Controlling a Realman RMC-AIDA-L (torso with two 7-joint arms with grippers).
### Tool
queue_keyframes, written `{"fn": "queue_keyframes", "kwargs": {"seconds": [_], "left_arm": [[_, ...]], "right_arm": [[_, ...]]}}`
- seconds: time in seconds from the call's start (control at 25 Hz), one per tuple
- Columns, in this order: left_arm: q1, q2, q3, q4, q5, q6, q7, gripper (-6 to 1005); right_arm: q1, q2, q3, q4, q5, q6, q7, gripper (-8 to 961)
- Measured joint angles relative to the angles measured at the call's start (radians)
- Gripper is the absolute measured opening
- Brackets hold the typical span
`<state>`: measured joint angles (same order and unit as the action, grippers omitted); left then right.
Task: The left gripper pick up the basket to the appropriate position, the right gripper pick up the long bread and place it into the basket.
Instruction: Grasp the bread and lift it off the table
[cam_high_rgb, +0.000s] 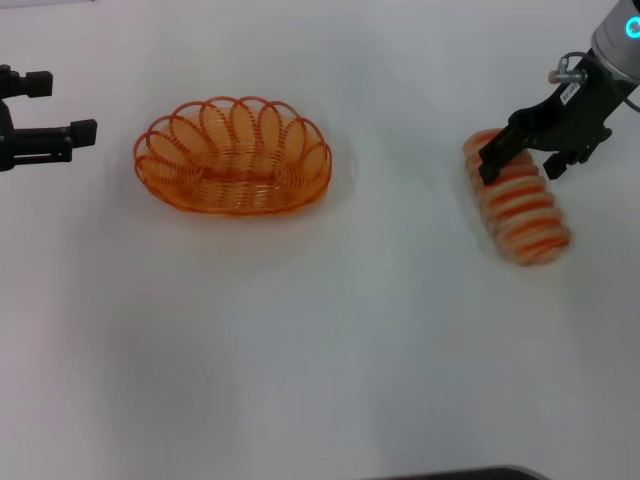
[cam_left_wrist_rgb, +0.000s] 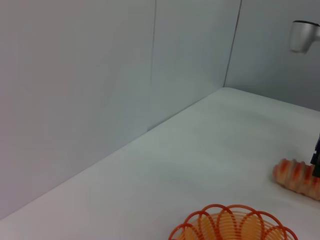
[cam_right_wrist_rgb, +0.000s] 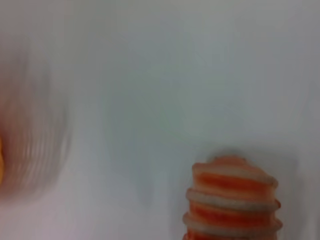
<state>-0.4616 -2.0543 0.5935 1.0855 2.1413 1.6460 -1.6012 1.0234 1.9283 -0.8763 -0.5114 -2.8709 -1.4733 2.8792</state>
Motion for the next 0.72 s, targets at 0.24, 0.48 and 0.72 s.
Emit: {"fn": "queue_keyframes", "kwargs": {"seconds": [0.24,0.48,0.72], "left_arm": [[0.0,-0.003,0.0,-0.002,0.0,-0.001,0.004,859],[0.001,-0.006,0.001,-0.003,0.0,-0.001,0.004,859],[0.001,-0.007,0.003,-0.016,0.0,-0.003,0.005,859]], "right_arm": [[0.0,0.01,-0.003,0.011,-0.02,0.017,0.004,836],[0.002,0.027,-0.004,0.025,-0.031,0.044,0.005,833],[0.002,0.047,-0.011,0.03,-0.033,0.074,0.007,830]]}}
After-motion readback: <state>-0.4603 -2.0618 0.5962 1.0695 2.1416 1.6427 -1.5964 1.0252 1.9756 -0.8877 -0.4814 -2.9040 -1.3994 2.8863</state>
